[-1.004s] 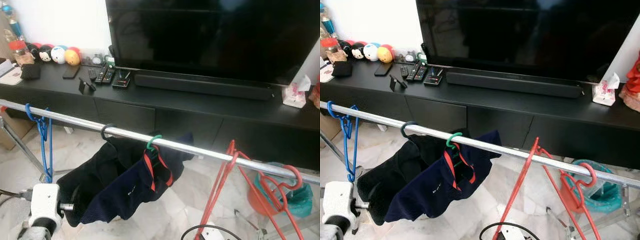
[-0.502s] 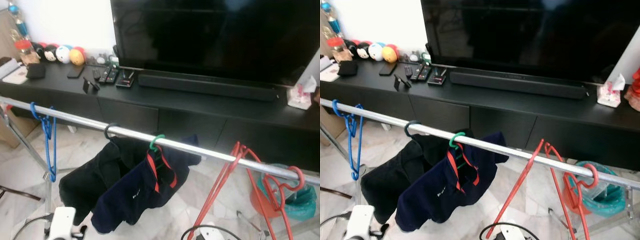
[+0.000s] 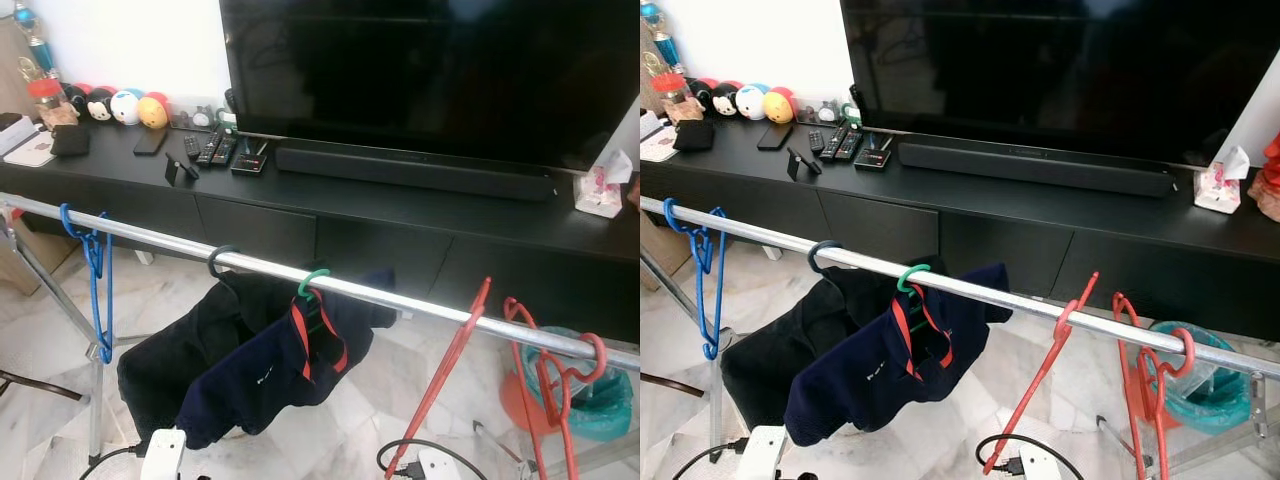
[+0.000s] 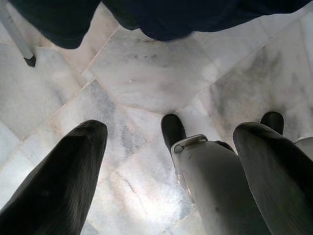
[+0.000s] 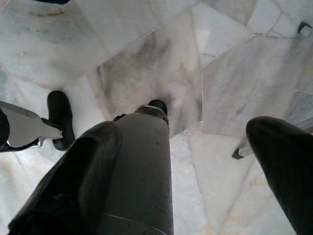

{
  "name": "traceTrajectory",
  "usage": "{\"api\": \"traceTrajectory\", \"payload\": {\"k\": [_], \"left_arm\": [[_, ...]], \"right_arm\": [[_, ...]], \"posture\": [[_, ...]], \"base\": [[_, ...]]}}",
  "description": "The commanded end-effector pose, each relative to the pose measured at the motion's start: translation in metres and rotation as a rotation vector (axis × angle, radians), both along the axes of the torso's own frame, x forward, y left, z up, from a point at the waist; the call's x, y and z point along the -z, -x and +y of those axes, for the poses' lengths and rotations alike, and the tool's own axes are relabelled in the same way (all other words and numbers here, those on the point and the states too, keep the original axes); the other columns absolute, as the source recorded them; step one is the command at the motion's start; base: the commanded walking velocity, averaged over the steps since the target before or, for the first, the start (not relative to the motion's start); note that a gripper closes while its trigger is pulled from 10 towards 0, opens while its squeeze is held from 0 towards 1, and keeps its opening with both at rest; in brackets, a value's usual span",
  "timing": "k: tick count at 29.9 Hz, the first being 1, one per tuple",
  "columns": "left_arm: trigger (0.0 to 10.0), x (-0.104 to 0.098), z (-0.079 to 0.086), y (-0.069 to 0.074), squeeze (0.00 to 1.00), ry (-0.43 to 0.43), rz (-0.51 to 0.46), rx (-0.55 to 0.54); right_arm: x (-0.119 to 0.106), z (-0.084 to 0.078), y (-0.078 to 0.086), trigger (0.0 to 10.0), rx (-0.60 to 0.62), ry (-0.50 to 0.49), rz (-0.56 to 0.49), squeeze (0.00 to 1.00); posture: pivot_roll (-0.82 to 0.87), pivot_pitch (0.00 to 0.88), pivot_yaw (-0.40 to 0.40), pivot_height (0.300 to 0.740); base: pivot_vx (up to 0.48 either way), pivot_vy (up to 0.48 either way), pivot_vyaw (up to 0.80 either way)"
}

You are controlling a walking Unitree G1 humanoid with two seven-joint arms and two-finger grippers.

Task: Hang hanger

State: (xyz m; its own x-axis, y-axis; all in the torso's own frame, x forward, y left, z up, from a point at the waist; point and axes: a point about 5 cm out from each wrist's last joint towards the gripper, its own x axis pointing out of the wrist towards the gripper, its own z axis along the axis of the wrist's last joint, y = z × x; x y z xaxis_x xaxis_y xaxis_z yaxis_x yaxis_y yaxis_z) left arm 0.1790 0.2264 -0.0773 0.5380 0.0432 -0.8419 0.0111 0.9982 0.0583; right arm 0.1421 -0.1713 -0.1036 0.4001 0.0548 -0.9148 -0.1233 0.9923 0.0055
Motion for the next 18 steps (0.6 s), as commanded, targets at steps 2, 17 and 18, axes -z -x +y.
{"api": "traceTrajectory", "payload": {"k": [2, 17, 18], "left_arm": [[10.0, 0.0032, -0.0064, 0.0017, 0.00, 0.005, 0.014, 0.031], [10.0, 0.0054, -0.0056, 0.0058, 0.00, -0.017, 0.037, 0.097], [10.0, 0.0059, -0.0055, 0.0070, 0.00, -0.017, 0.037, 0.099]], "right_arm": [[0.0010, 0.0004, 0.0029, 10.0, 0.026, -0.006, -0.003, 0.00], [0.0025, 0.0035, 0.0071, 10.0, 0.108, -0.033, -0.014, 0.00], [0.0026, 0.0037, 0.0074, 10.0, 0.108, -0.032, -0.014, 0.00]], "posture": [[-0.16, 0.000, -0.030, 0.740], [-0.17, 0.000, -0.014, 0.740], [-0.18, 0.000, -0.012, 0.740]], "base": [[0.000, 0.000, 0.00], [0.000, 0.000, 0.00], [0.000, 0.000, 0.00]]}}
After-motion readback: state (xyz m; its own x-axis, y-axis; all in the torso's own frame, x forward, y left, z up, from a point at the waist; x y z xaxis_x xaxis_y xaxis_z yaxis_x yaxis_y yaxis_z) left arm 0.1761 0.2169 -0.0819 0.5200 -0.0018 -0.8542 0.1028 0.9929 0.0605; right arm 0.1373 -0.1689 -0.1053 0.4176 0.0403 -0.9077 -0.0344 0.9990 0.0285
